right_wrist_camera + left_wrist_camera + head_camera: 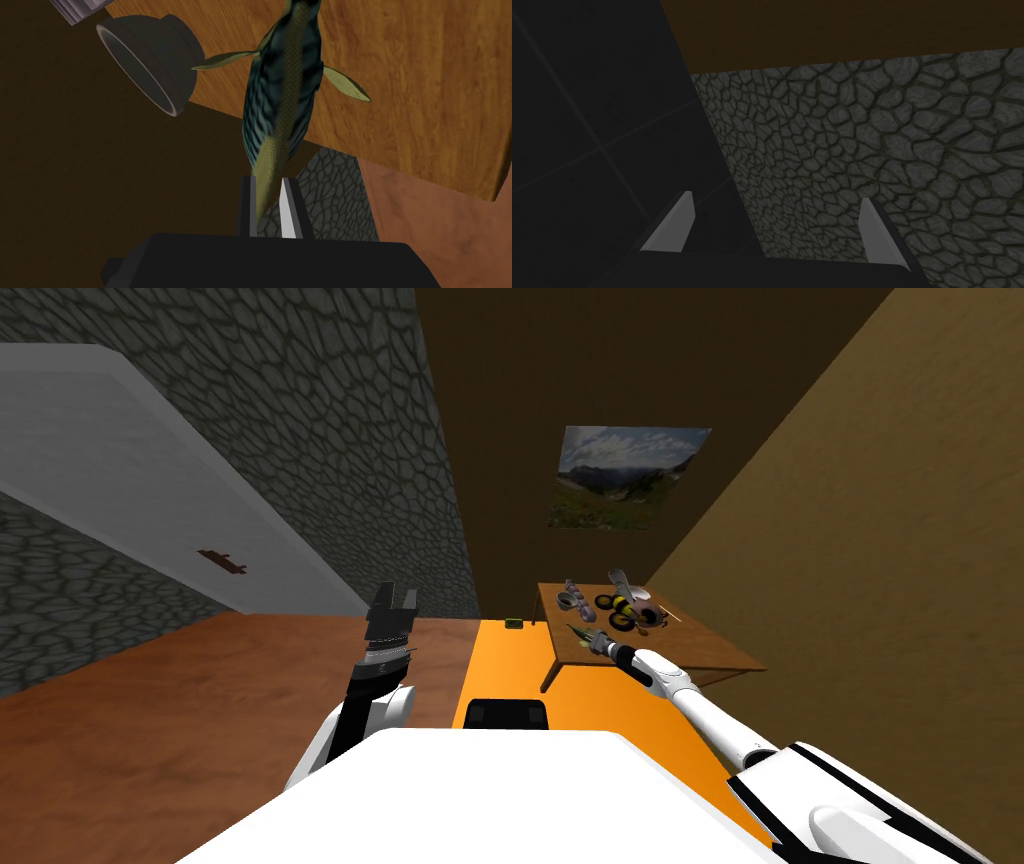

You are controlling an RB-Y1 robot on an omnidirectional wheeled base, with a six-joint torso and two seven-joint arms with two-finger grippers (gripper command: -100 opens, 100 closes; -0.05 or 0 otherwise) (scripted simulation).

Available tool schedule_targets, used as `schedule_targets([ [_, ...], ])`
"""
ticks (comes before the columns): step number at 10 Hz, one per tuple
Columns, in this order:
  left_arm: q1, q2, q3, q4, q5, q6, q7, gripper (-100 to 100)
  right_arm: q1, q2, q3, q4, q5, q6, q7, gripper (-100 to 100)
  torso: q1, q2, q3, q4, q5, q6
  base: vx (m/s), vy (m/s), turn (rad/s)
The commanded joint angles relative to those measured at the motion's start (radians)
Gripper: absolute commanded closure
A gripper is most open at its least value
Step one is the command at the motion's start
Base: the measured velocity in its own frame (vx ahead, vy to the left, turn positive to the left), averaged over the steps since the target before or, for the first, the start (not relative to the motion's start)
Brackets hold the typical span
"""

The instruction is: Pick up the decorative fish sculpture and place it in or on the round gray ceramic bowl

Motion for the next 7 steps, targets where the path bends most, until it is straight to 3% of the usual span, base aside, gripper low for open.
schedule_targets([
  [1, 0.000, 0.000, 0.000, 0.000, 0.000, 0.000, 0.000, 0, -0.033, -0.012, -0.028, -0.010, 0.012, -0.027, 0.003, 100, 0.000, 0.000, 0.000, 0.000, 0.000, 0.000, -0.134, 0.108, -0.164],
  [2, 0.000, 0.000, 0.000, 0.000, 0.000, 0.000, 0.000, 0, -0.050, -0.025, -0.046, -0.018, 0.017, -0.046, 0.002, 100, 0.002, -0.001, 0.000, 0.000, 0.001, -0.001, -0.092, 0.109, -0.121],
  [4, 0.000, 0.000, 0.000, 0.000, 0.000, 0.000, 0.000, 0, -0.050, -0.025, -0.046, -0.018, 0.017, -0.046, 0.002, 100, 0.001, -0.007, -0.004, -0.001, 0.000, -0.002, -0.026, 0.037, -0.007],
  [5, 0.000, 0.000, 0.000, 0.000, 0.000, 0.000, 0.000, 0, -0.081, -0.052, -0.073, -0.033, 0.025, -0.080, 0.000, 100, -0.002, -0.009, -0.005, -0.001, 0.000, -0.002, -0.011, 0.034, -0.088],
  [7, 0.000, 0.000, 0.000, 0.000, 0.000, 0.000, 0.000, 0, -0.101, -0.071, -0.087, -0.041, 0.025, -0.099, -0.001, 100, -0.001, -0.010, -0.005, -0.001, 0.000, -0.002, -0.012, 0.045, -0.065],
])
